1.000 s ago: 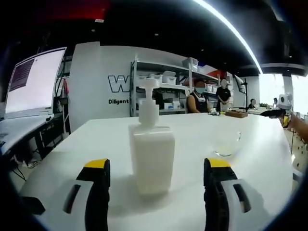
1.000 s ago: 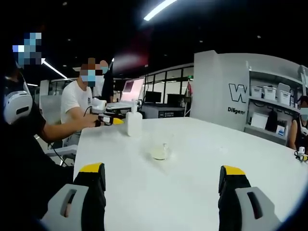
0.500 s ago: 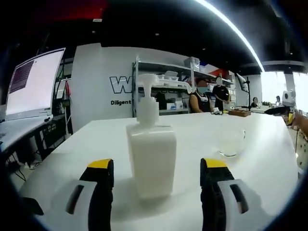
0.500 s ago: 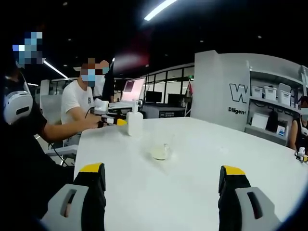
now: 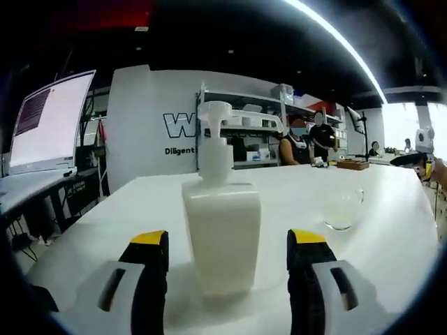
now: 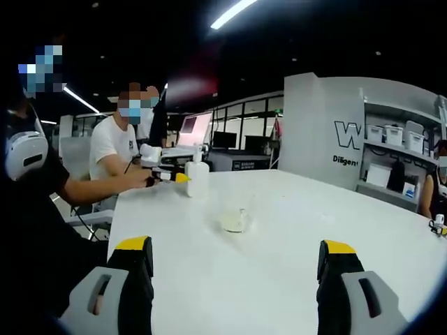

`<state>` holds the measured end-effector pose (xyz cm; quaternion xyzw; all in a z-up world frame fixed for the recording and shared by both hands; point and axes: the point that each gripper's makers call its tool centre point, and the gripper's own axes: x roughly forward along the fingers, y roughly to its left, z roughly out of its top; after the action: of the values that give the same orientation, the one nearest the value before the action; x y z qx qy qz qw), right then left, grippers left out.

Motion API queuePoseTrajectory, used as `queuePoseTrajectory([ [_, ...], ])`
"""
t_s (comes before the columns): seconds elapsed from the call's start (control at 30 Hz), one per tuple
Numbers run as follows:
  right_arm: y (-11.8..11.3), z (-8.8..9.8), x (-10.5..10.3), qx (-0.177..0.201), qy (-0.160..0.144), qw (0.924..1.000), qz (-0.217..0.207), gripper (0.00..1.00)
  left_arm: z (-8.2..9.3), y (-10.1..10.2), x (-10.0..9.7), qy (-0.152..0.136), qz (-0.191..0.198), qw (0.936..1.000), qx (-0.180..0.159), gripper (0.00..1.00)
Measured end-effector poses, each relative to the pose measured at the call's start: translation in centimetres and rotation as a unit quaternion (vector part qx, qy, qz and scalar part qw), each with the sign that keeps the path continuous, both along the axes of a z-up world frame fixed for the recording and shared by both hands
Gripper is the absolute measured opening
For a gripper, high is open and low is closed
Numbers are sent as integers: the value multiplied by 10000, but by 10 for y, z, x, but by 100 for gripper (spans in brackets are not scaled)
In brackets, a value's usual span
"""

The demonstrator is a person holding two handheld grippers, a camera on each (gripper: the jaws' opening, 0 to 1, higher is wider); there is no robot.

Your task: Hold the bottle steady, press the pump all the way down and release, and repeat the specified number of times to dispense into the cup

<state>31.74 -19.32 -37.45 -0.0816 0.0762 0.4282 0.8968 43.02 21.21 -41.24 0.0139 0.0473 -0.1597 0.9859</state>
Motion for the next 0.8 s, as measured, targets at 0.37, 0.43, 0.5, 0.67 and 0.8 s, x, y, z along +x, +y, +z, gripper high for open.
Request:
queuePoseTrajectory([
  [0.37, -2, -2, -3, -3, 26, 10000, -16, 99, 1, 8, 11, -123, 251, 9996, -59, 63],
  [0.43, 0, -2, -4, -2, 24, 10000, -13, 99, 1, 9, 12, -135, 267, 9995, -76, 63],
  [0.5, -1, -1, -4, -14, 16, 10000, 0, 99, 3, 13, 13, -222, 401, 9989, -51, 62],
  [0.67, 0, -2, -4, -10, 24, 10000, 19, 99, 9, 12, 16, -371, 461, 9982, -45, 58],
  [0.8, 0, -2, -5, -47, 34, 10000, 35, 99, 10, 12, 20, -401, 505, 9979, -90, 55],
])
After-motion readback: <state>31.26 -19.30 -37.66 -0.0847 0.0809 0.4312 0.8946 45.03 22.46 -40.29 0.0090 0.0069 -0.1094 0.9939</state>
